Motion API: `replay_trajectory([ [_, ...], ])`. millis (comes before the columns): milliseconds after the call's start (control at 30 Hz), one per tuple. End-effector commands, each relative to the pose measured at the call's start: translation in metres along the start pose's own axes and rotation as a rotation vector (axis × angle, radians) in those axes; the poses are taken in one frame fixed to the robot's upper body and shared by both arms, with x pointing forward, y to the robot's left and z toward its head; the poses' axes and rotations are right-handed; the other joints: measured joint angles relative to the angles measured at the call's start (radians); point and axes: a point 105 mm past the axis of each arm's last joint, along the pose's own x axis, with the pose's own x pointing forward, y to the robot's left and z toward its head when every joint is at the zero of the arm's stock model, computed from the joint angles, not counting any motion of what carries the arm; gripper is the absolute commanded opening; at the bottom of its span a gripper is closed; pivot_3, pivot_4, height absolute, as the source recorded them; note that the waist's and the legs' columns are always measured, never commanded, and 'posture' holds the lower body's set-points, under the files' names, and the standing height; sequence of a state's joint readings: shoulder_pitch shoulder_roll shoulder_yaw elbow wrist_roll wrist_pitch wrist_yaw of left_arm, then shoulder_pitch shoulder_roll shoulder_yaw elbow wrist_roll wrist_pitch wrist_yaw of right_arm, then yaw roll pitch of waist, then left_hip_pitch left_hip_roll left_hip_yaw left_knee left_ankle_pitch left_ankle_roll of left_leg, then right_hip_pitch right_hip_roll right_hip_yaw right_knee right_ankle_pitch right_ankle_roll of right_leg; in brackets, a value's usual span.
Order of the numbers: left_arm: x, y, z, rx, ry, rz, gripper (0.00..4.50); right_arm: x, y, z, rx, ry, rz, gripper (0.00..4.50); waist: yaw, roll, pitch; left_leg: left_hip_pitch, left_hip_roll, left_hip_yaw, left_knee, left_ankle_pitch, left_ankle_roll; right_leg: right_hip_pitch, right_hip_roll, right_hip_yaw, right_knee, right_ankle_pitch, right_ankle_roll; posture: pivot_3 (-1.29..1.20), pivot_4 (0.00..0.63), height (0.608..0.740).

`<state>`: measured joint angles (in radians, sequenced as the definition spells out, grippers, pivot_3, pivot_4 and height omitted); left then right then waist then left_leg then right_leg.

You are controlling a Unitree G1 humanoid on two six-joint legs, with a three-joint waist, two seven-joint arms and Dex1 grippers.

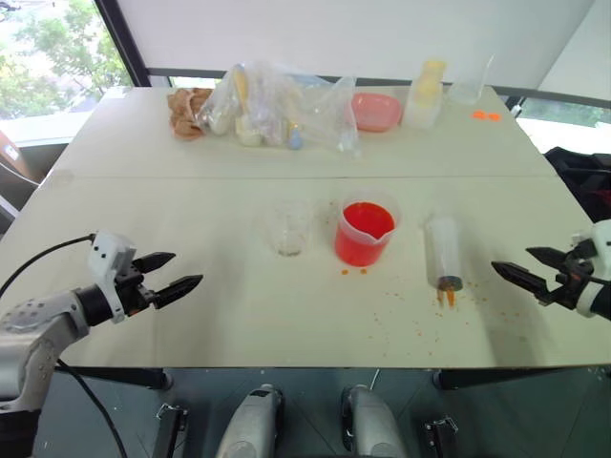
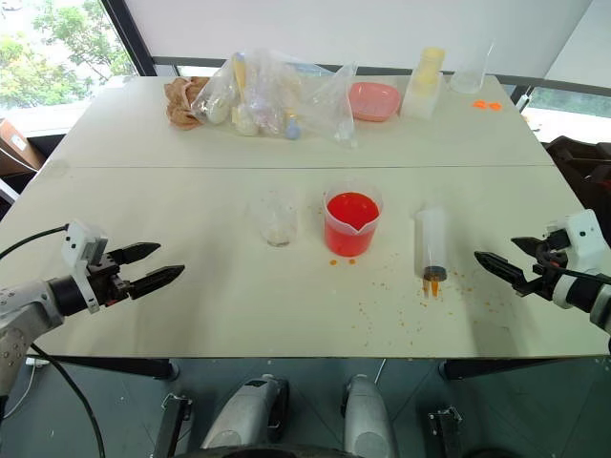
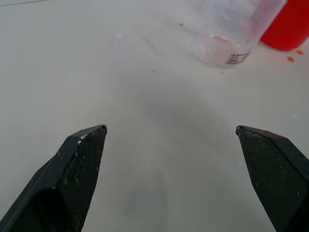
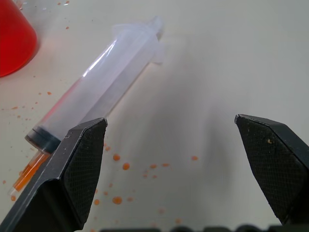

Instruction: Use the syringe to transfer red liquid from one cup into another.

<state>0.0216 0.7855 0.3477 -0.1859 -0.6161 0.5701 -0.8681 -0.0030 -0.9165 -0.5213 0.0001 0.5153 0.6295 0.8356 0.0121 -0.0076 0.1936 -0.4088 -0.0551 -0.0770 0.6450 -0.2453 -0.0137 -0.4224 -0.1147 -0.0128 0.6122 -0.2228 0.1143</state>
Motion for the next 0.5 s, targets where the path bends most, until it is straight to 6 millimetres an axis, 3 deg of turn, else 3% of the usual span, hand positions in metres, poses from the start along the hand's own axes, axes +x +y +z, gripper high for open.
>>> replay_trajectory([
  [33,0.0,0.002,0.012,0.054,-0.03,0.007,4.5,-0.003,-0.006,0.01,-0.036,-0.033,-0.034,4.44,0.0,0.0,0.0,0.0,0.0,0.0,0.0,0.0,0.0,0.0,0.0,0.0,0.0,0.0,0.0,0.0,0.15,0.74],
  [200,0.002,0.002,0.012,0.068,-0.037,0.011,4.5,-0.003,-0.011,0.01,-0.02,-0.029,-0.062,4.44,0.0,0.0,0.0,0.0,0.0,0.0,0.0,0.0,0.0,0.0,0.0,0.0,0.0,0.0,0.0,0.0,0.15,0.74],
  [300,0.003,0.002,0.022,0.044,-0.091,0.003,4.5,-0.004,-0.02,0.01,0.08,0.032,-0.103,4.44,0.0,0.0,0.0,0.0,0.0,0.0,0.0,0.0,0.0,0.0,0.0,0.0,0.0,0.0,0.0,0.0,0.15,0.74],
  [433,0.001,-0.01,0.051,0.094,-0.062,-0.15,4.5,0.002,-0.019,0.058,0.134,0.065,-0.096,4.44,-0.01,0.002,0.001,0.0,0.0,0.002,0.001,0.0,0.0,-0.002,0.0,0.002,0.002,0.001,-0.001,0.0,0.15,0.74],
  [500,-0.003,-0.019,0.063,0.124,-0.02,-0.244,4.5,0.007,0.001,0.07,0.167,0.163,0.01,4.44,-0.013,0.002,0.002,0.0,0.0,0.003,0.002,0.0,0.0,-0.003,0.001,0.003,0.004,0.001,-0.001,0.0,0.15,0.74],
])
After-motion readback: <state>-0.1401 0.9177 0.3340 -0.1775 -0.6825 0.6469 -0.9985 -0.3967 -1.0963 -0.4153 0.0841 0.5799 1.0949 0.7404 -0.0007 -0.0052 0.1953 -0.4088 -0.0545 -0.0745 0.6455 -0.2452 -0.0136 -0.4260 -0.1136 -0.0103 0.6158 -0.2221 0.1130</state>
